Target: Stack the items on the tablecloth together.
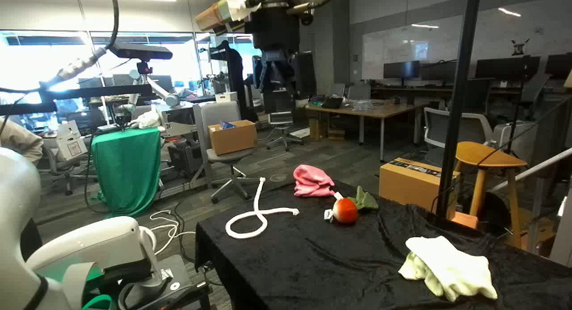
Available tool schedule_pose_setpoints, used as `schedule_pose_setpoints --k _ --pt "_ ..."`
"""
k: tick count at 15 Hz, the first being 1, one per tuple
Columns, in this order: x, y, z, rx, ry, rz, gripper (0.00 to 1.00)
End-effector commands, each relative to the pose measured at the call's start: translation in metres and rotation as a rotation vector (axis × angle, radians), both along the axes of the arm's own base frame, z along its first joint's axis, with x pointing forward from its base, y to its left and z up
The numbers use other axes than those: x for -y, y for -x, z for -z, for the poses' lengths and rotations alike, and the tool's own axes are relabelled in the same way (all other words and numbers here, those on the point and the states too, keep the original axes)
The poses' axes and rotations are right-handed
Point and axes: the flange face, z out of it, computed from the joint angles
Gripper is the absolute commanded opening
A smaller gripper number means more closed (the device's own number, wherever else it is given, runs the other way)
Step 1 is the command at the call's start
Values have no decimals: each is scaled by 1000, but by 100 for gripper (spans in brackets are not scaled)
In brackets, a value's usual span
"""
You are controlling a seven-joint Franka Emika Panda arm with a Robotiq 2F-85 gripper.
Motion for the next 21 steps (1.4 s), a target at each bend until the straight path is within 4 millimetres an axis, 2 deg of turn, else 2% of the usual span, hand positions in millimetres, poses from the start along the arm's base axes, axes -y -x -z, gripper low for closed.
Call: schedule_pose_setpoints --k 1,7,11,14,17,21 --pt "0 0 -4 5 0 0 100" --pt "-3 -3 -6 13 11 -7 100" --pt "-26 -18 -5 3 47 -68 100" --pt "-64 -38 0 3 81 -150 100" --pt "-109 -66 17 34 102 -217 100" --pt "-164 -103 66 54 92 -321 100"
